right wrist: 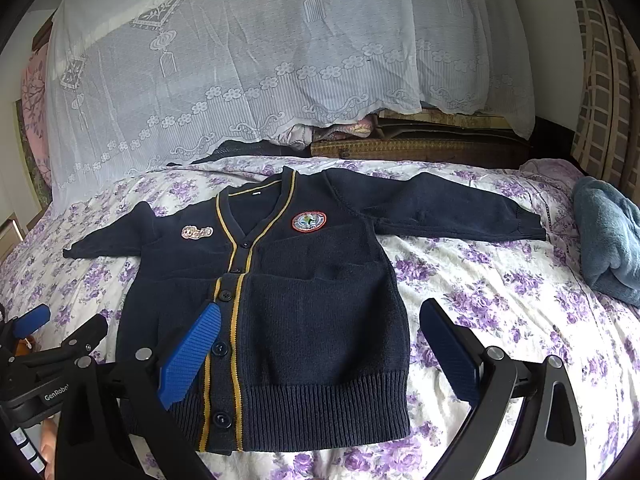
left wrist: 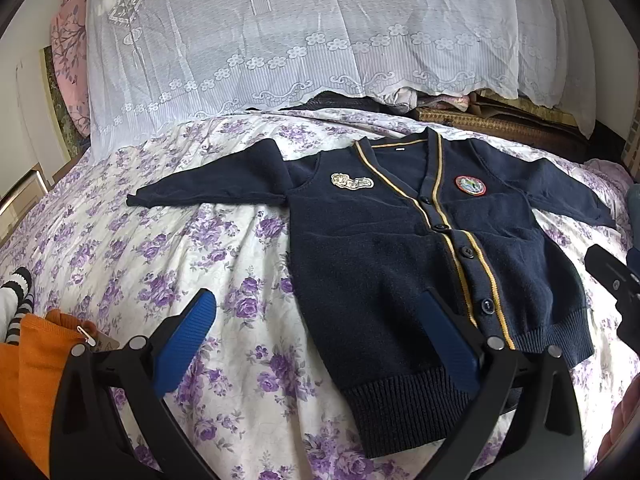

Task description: Fold small clothes

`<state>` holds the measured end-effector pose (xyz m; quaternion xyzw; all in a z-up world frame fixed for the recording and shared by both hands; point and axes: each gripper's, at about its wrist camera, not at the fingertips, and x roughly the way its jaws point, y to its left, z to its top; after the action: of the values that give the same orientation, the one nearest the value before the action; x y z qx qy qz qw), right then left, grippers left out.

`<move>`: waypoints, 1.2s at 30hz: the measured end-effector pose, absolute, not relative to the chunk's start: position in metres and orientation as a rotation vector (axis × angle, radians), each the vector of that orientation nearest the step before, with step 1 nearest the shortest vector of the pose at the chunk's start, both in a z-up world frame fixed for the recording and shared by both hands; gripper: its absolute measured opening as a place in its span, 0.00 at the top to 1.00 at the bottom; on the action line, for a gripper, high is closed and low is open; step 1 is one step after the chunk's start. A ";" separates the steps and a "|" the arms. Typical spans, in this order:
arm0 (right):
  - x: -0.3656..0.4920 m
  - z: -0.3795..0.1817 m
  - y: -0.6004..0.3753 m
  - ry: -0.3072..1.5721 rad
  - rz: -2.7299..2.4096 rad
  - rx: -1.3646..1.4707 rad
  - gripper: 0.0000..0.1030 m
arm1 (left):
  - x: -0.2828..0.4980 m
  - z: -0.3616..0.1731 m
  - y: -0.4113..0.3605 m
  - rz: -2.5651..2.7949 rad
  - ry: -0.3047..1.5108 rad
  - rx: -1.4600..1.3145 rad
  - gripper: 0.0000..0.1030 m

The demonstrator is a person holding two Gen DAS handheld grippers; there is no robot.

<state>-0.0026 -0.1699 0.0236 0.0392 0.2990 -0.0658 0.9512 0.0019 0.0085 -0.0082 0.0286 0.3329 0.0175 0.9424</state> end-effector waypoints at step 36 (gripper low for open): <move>-0.003 0.023 -0.171 0.608 -0.132 0.086 0.03 | -0.002 -0.017 0.007 0.034 0.687 0.058 0.04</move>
<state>-0.0033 -0.1709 0.0232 0.0421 0.2988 -0.0647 0.9512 -0.0022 0.0066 -0.0171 0.0285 0.3366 0.0168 0.9411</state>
